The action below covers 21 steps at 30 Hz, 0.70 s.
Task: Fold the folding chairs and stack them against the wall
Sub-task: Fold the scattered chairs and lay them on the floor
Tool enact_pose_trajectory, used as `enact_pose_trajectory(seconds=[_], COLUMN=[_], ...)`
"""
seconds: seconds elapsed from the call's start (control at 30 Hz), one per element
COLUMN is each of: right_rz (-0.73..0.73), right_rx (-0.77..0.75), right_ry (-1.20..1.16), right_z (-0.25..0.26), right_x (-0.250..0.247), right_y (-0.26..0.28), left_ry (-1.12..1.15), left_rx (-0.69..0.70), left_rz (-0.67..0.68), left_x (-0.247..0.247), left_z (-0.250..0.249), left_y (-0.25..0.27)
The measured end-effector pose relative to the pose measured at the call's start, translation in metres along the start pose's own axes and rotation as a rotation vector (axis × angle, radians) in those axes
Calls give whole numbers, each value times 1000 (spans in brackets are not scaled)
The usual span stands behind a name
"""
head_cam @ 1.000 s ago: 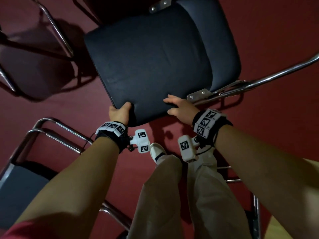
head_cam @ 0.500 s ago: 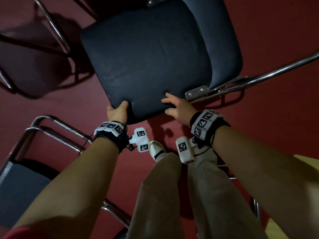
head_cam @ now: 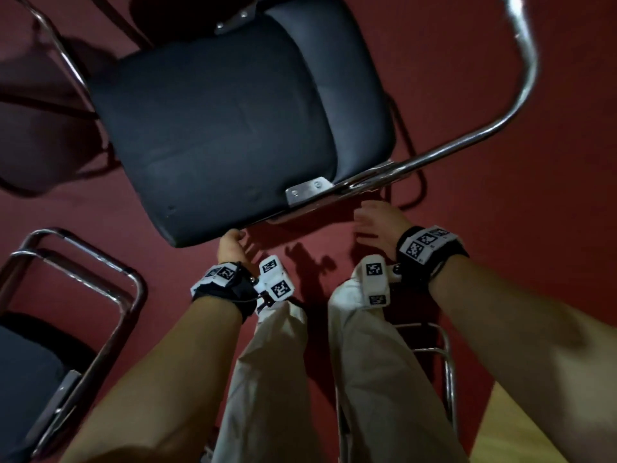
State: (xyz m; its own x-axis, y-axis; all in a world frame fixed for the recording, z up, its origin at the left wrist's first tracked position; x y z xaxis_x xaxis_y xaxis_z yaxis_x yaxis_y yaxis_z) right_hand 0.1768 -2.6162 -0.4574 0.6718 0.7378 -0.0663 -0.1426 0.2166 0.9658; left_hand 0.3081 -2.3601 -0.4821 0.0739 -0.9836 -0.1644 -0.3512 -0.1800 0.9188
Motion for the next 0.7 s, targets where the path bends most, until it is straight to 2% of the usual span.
enact_pose_trajectory(seconds=[0.2, 0.3, 0.4, 0.6, 0.7], right_rz=[-6, 56, -3, -99, -113], right_rx=[-85, -167, -235, -300, -305], right_ry=[-261, -402, -498, -660, -701], right_z=[39, 70, 93, 125, 129], right_x=[-92, -114, -139, -152, -148], right_y=[10, 16, 18, 18, 16], left_ry=[-69, -116, -99, -83, -6], left_rx=[-30, -34, -45, -62, -56], left_rz=[125, 185, 242, 174, 174], left_x=[75, 98, 120, 118, 110], left_z=[23, 28, 29, 28, 27], left_y=[22, 21, 32, 24, 17])
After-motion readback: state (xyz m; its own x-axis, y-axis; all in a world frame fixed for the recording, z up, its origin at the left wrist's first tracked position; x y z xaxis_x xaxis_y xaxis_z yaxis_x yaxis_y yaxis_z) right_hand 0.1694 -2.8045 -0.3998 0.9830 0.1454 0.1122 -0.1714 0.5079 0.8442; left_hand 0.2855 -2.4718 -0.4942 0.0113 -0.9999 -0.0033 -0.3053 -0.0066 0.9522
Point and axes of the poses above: each hand's wrist, its own y-axis away from the middle knuckle, its own x-axis out of the palm, z = x × y, the point moved 9 cm from there along -y, towards the middle knuckle, and after that the axes turned 6 degrees about x, right-handed, at the moved point
